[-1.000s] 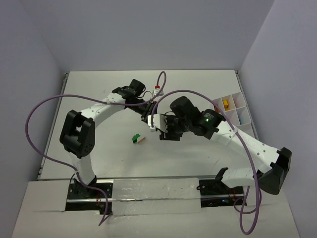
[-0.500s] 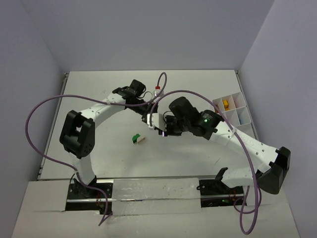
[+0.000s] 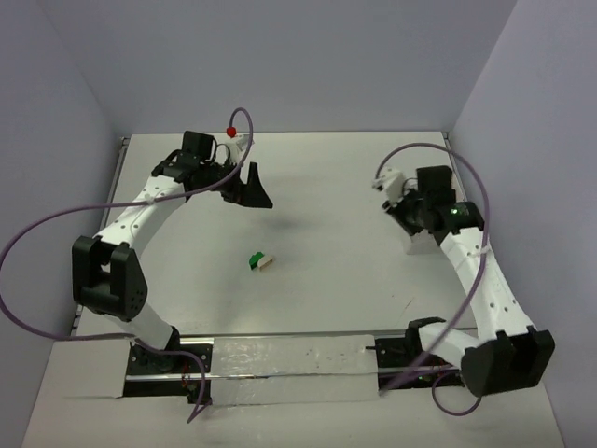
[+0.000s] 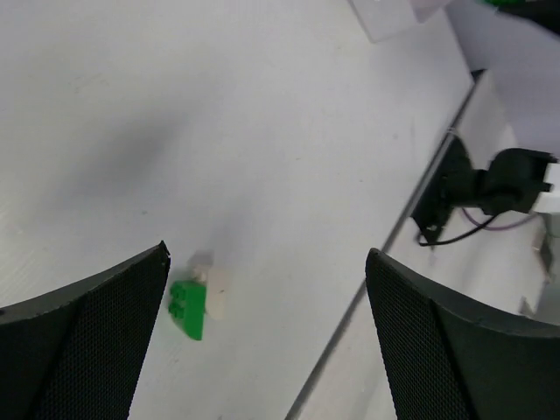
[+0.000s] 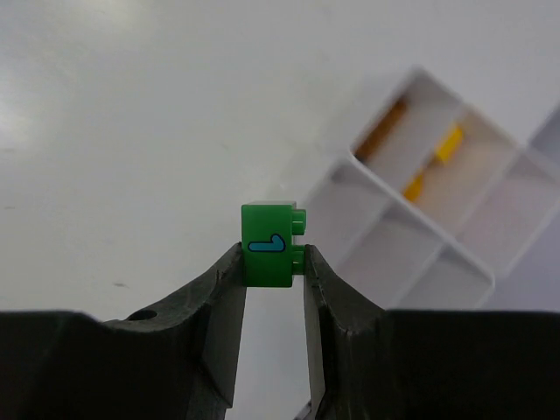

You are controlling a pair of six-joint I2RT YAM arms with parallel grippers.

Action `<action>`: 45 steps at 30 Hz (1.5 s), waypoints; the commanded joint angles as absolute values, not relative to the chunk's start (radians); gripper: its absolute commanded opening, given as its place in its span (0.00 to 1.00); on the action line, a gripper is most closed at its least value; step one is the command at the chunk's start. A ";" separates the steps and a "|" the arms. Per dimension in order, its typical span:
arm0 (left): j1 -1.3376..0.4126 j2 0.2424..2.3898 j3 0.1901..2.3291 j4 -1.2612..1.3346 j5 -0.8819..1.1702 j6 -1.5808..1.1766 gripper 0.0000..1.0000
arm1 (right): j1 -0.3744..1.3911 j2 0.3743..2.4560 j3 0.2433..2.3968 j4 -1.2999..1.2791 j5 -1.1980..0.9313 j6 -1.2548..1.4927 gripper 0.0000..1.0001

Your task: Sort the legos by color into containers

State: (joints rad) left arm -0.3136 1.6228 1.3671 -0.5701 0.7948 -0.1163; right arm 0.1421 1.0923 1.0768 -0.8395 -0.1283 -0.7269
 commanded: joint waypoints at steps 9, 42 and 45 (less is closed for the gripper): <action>-0.336 1.513 1.276 -0.471 0.548 -0.107 0.99 | -0.222 1.383 1.262 -0.921 -0.053 -0.681 0.00; -0.363 1.563 1.321 -0.581 0.435 0.023 0.97 | -0.195 1.431 1.313 -0.933 -0.023 -0.632 0.56; -0.453 1.623 1.366 -0.672 0.271 0.101 0.90 | -0.166 1.392 1.375 -0.968 -0.075 -0.604 0.68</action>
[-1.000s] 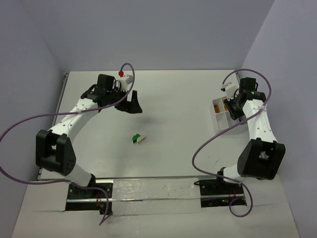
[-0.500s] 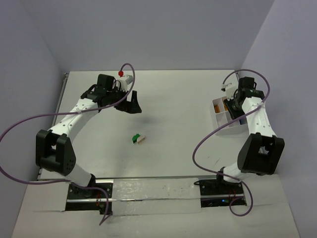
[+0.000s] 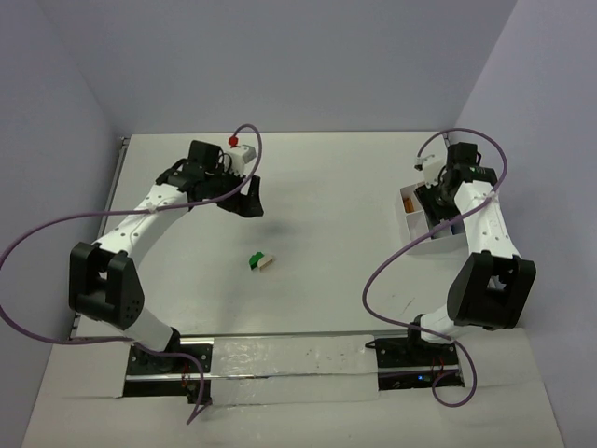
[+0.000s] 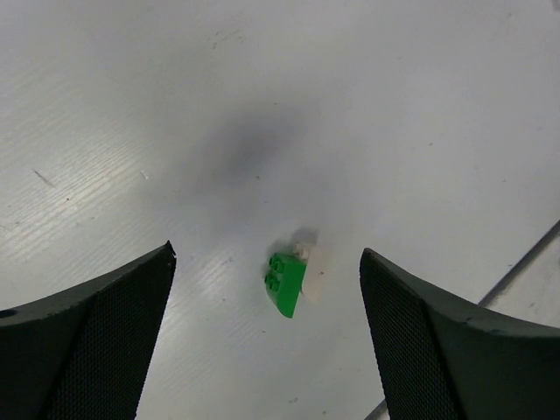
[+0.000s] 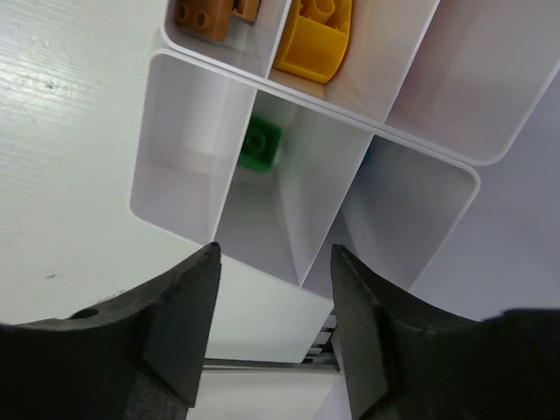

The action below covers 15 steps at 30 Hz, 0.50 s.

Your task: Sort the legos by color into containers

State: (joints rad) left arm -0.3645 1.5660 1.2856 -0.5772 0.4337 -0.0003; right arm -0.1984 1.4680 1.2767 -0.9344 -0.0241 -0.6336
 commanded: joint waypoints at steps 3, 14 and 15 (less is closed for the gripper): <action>-0.543 1.669 1.403 -0.750 0.196 0.138 0.84 | -0.160 1.367 1.415 -0.985 -0.131 -0.566 0.87; -0.664 1.856 1.485 -0.928 0.103 0.109 0.65 | -0.158 1.316 1.361 -0.979 -0.171 -0.532 0.92; -0.676 1.855 1.473 -0.932 0.096 0.111 0.64 | -0.158 1.314 1.351 -0.975 -0.168 -0.537 0.92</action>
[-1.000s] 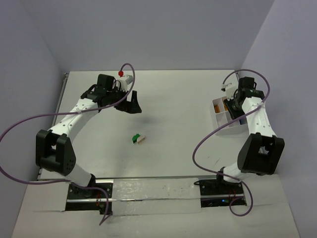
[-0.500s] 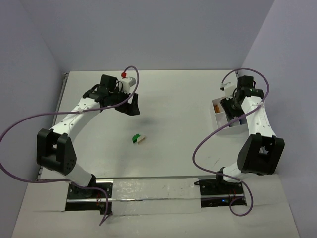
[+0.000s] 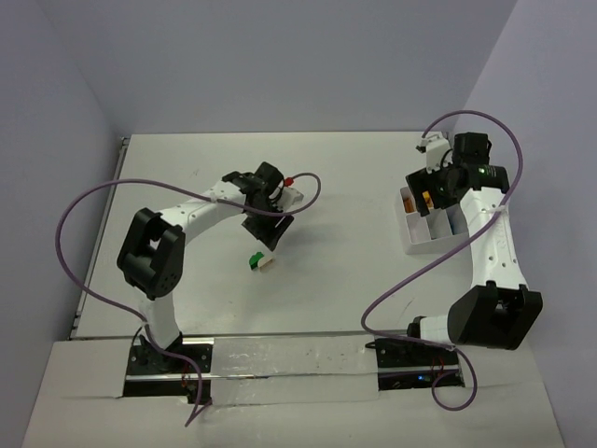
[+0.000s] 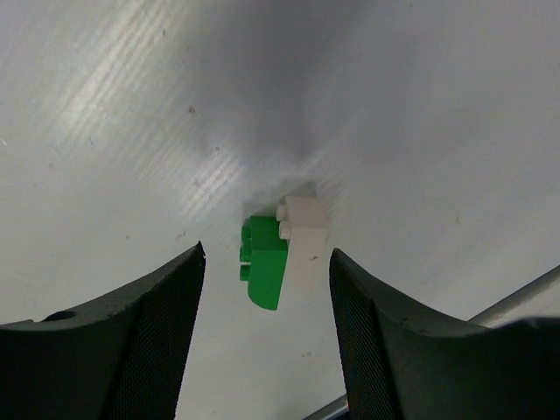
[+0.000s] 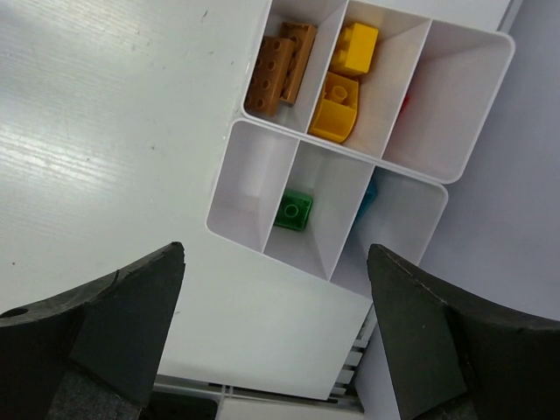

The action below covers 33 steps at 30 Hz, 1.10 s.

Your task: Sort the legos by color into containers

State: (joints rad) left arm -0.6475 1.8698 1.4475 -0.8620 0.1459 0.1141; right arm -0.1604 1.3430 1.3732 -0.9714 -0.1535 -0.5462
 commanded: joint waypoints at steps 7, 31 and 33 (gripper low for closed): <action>-0.717 1.898 1.473 -0.945 0.099 0.122 0.58 | -0.158 1.315 1.320 -0.952 -0.174 -0.545 0.92; -0.764 2.029 1.547 -1.015 0.054 0.111 0.41 | -0.160 1.312 1.290 -0.933 -0.173 -0.565 0.92; -0.770 2.025 1.536 -1.018 0.052 0.109 0.36 | -0.159 1.313 1.292 -0.933 -0.175 -0.566 0.92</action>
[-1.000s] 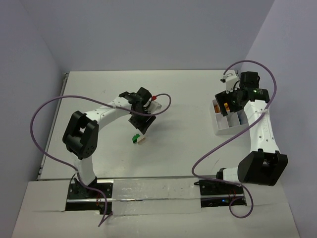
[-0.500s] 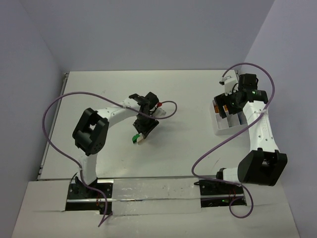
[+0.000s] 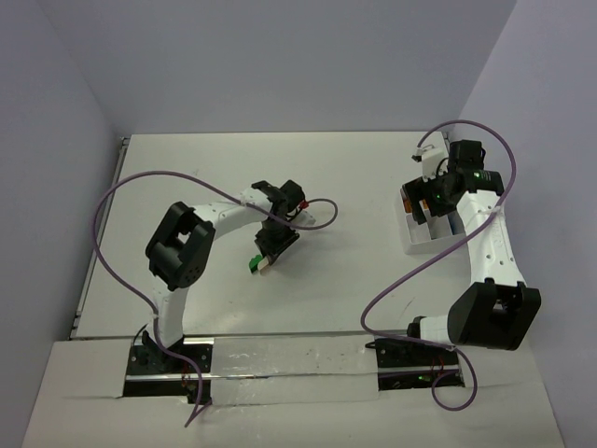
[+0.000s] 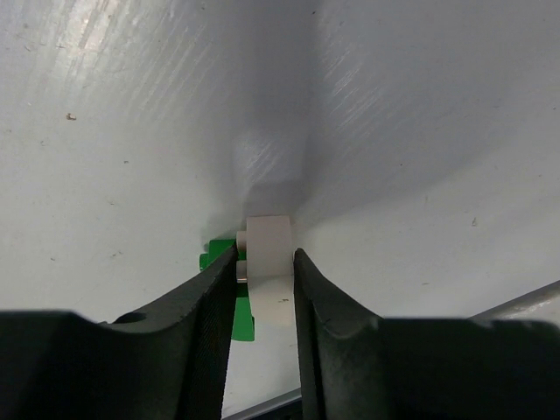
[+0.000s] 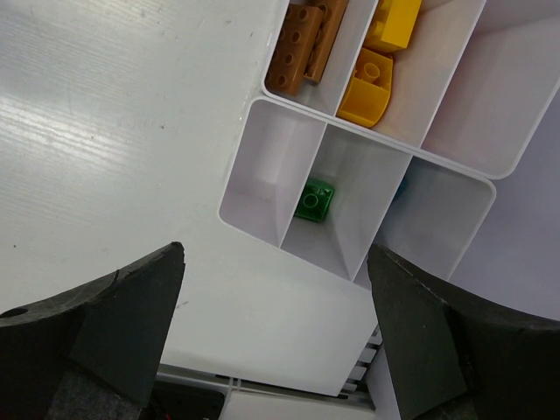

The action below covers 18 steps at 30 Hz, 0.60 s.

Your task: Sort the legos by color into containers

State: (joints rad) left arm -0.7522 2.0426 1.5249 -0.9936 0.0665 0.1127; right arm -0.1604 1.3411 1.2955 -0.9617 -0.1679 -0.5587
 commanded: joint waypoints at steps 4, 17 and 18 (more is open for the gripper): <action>-0.775 2.017 1.514 -1.019 0.057 0.097 0.19 | -0.158 1.307 1.295 -0.931 -0.189 -0.561 0.92; -0.916 1.818 1.371 -0.827 -0.118 0.284 0.00 | -0.156 1.372 1.462 -1.048 -0.380 -0.540 0.92; -0.936 1.795 1.345 -0.799 -0.154 0.307 0.00 | -0.157 1.384 1.484 -1.065 -0.407 -0.540 0.92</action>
